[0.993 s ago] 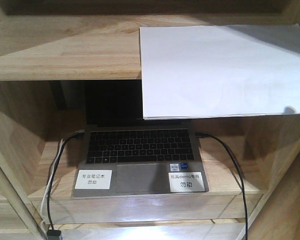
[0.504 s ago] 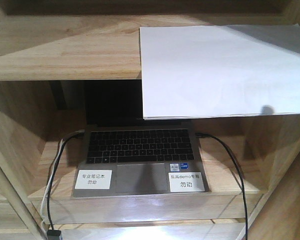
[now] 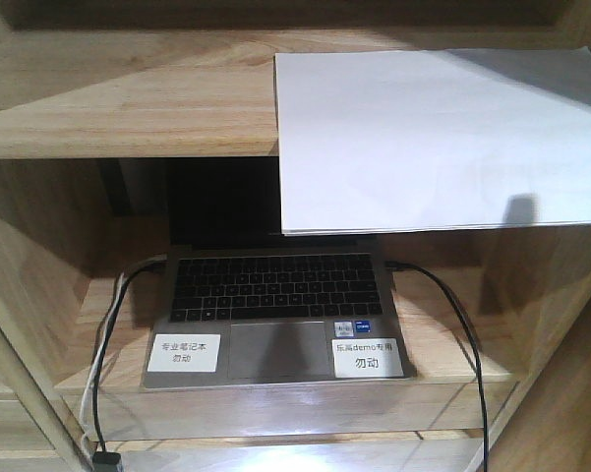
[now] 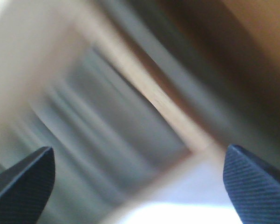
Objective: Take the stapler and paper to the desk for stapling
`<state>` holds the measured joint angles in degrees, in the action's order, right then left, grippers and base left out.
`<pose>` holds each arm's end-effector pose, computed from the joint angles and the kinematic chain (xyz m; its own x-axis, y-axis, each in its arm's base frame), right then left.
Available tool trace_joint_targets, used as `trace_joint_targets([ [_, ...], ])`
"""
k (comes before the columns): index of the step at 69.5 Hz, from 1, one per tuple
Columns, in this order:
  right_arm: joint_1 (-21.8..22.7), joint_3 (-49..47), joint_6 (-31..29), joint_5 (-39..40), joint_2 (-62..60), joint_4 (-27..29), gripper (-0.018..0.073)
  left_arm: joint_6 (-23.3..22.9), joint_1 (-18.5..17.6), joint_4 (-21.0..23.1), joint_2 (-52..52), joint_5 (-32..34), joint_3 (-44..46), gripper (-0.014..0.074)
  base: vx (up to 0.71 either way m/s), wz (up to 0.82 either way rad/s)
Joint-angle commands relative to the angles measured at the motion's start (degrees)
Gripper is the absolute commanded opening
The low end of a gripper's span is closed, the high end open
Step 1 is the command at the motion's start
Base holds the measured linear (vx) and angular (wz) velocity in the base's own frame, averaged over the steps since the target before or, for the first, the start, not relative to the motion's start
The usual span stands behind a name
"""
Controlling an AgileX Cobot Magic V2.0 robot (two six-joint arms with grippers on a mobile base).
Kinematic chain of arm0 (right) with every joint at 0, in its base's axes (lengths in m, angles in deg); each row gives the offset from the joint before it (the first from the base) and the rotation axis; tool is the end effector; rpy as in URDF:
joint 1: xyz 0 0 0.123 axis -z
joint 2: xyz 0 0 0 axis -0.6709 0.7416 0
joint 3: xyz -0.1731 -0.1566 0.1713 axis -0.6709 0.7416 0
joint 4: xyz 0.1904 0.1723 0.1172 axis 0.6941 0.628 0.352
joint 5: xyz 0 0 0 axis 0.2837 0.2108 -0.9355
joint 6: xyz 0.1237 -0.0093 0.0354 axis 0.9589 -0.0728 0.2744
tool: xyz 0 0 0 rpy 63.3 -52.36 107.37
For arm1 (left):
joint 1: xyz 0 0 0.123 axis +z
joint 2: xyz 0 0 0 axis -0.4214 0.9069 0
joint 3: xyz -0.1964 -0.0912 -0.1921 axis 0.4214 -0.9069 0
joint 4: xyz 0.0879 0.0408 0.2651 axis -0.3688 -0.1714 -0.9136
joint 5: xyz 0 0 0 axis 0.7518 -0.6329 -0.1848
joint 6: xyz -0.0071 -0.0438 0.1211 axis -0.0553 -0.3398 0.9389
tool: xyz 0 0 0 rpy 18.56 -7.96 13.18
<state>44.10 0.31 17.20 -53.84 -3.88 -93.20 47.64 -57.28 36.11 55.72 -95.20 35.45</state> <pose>0.1292 -0.0063 0.4435 0.1872 0.8046 -0.5635 -0.1760 0.5918 0.7866 0.0144 -0.0292 0.3859 -0.0519 0.2118 -0.9759 0.6554 0.7445 0.1267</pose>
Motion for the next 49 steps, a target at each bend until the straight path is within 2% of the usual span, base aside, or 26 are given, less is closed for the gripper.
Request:
trace_joint_targets([
  [1,0.2,-1.7,15.0,5.5,1.0,-6.2,0.0679,-0.3,-0.2,1.0,1.1,6.6,1.4,-0.0006,0.0,0.0],
  [8,0.2,-1.6,21.4,8.4,1.0,-10.7,0.0665,-0.3,-0.2,1.0,1.1,6.6,1.4,-0.0006,0.0,0.0],
  [22,-0.8,0.2,22.6,11.8,1.0,-12.8,0.0643,-0.3,-0.2,1.0,1.1,6.6,1.4,-0.0006,0.0,0.0],
  [34,-8.1,9.2,30.8,21.4,1.0,-12.8,0.0634,-0.3,-0.2,1.0,1.1,6.6,1.4,-0.0006,0.0,0.0],
  [49,-17.6,16.4,31.3,26.9,1.0,-12.9,0.0628,-0.3,-0.2,1.0,1.1,6.6,1.4,-0.0006,0.0,0.0],
])
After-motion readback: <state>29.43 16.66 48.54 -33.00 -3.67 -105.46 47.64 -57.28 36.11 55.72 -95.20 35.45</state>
